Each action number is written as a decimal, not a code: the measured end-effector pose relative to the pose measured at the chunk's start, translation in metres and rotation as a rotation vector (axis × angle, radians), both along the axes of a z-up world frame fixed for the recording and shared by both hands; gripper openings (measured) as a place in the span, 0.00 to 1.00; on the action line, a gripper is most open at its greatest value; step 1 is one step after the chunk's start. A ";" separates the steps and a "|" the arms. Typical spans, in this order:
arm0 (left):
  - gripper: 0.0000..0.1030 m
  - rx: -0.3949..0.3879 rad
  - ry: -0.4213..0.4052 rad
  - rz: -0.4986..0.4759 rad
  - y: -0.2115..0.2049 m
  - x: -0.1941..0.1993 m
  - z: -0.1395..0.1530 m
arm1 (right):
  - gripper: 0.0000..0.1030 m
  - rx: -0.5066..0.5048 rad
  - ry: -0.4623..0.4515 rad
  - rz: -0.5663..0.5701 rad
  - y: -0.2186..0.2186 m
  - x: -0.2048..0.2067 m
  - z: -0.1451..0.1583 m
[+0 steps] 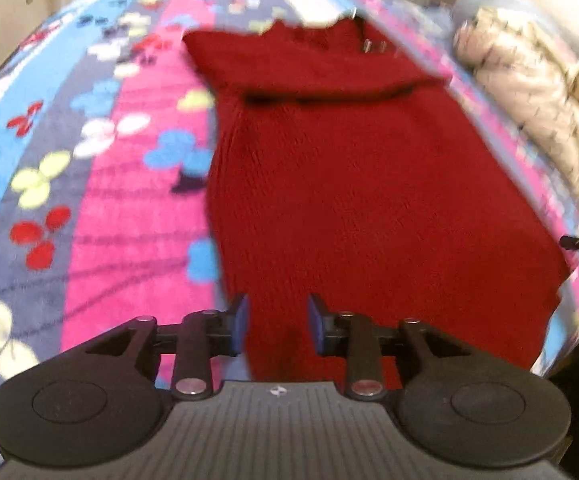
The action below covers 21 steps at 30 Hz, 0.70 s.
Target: Fold small clothes
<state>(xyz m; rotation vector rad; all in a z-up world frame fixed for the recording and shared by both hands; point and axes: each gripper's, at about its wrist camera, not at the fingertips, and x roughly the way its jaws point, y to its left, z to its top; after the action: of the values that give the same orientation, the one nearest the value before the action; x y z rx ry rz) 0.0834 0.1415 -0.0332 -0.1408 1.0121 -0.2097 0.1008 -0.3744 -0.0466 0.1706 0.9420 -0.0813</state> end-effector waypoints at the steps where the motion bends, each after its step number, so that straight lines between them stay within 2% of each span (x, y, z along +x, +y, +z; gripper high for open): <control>1: 0.34 -0.022 -0.037 -0.006 -0.001 0.000 0.005 | 0.22 0.000 -0.054 -0.014 -0.002 -0.002 0.006; 2: 0.34 -0.039 -0.063 -0.020 -0.003 -0.001 0.009 | 0.23 0.014 -0.102 -0.007 0.000 -0.004 0.012; 4: 0.34 -0.062 -0.078 -0.064 -0.012 0.001 0.010 | 0.34 0.081 -0.175 0.062 0.007 -0.008 0.019; 6: 0.37 -0.040 -0.055 -0.104 -0.023 0.005 0.004 | 0.53 0.124 -0.156 0.160 0.019 -0.007 0.014; 7: 0.37 -0.010 -0.025 -0.119 -0.030 0.008 -0.002 | 0.55 0.120 -0.118 0.200 0.024 -0.004 0.008; 9: 0.41 0.070 0.059 -0.127 -0.042 0.013 -0.019 | 0.57 0.069 0.024 0.257 0.037 0.003 -0.013; 11: 0.41 0.149 0.126 -0.124 -0.050 0.018 -0.036 | 0.58 -0.017 0.177 0.255 0.043 0.010 -0.039; 13: 0.42 0.154 0.096 -0.121 -0.053 0.019 -0.033 | 0.60 -0.042 0.141 0.265 0.048 0.009 -0.032; 15: 0.45 0.145 0.026 -0.093 -0.051 0.018 -0.023 | 0.60 -0.045 0.075 0.255 0.048 0.008 -0.023; 17: 0.49 0.156 -0.052 -0.054 -0.050 0.015 -0.012 | 0.60 -0.030 0.024 0.221 0.044 0.010 -0.017; 21: 0.48 0.177 -0.158 -0.021 -0.055 0.020 0.005 | 0.60 -0.011 -0.045 0.154 0.039 0.017 -0.006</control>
<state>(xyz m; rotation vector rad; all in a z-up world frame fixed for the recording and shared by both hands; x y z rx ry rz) 0.1034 0.0861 -0.0282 0.0470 0.8708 -0.1474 0.1183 -0.3354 -0.0531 0.0896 0.9067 0.0592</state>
